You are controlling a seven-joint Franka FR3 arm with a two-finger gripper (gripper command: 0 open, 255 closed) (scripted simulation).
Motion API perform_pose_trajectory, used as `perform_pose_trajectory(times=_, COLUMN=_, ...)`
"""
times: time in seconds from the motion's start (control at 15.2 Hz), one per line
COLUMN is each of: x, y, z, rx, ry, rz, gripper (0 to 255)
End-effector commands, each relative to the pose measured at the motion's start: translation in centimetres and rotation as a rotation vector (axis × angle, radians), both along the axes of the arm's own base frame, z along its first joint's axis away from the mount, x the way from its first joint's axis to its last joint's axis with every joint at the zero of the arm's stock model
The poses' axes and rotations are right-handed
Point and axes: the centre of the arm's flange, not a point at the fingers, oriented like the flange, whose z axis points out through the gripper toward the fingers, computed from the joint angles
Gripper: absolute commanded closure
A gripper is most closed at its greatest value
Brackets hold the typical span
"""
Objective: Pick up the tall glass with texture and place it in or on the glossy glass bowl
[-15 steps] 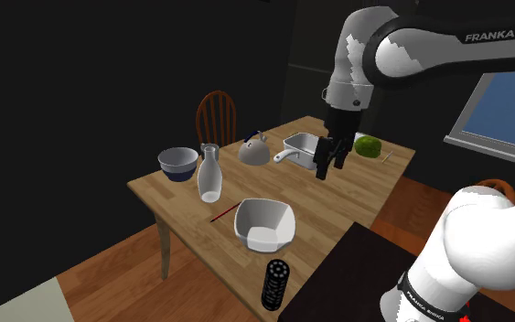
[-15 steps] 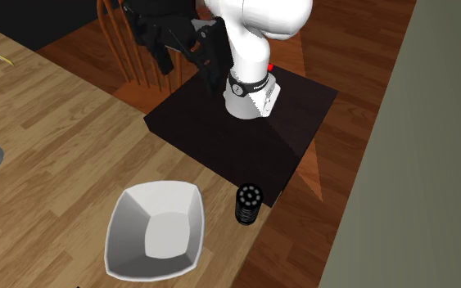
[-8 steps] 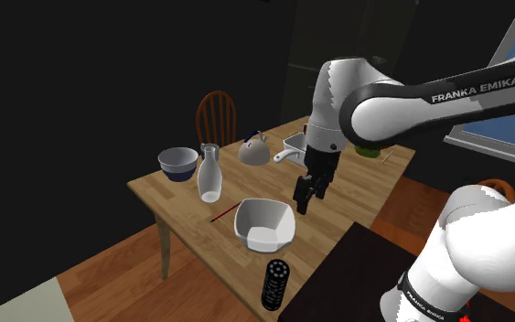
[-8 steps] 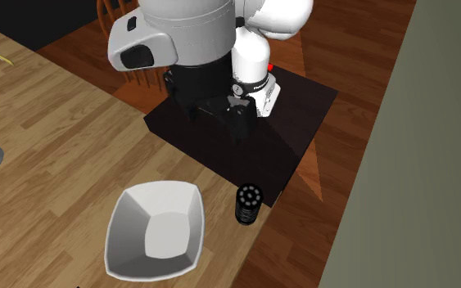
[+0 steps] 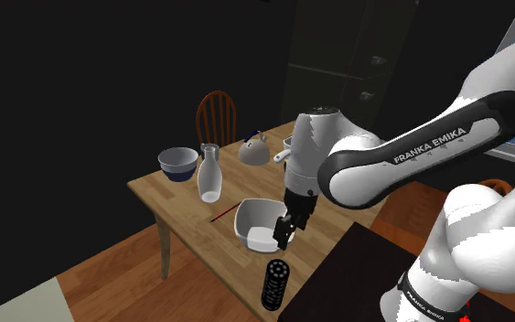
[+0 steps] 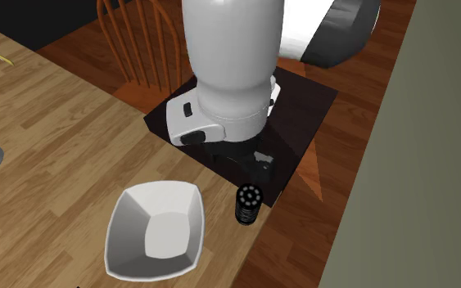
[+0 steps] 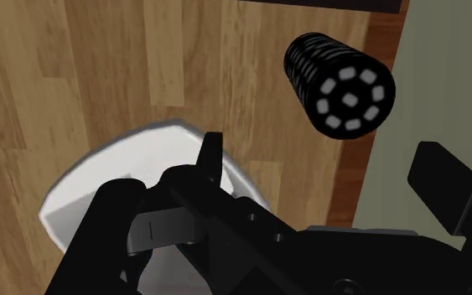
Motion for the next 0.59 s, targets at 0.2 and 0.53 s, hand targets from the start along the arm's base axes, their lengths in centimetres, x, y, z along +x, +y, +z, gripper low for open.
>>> perform_pose_trajectory(times=0.2, x=0.0, y=3.7, z=-6.0, rx=-0.014, ry=-0.021, rz=0.022, gripper=0)
perform_pose_trajectory(times=0.53, x=0.0, y=4.5, z=-9.0, rx=-0.018, ry=-0.025, rz=0.027, gripper=0)
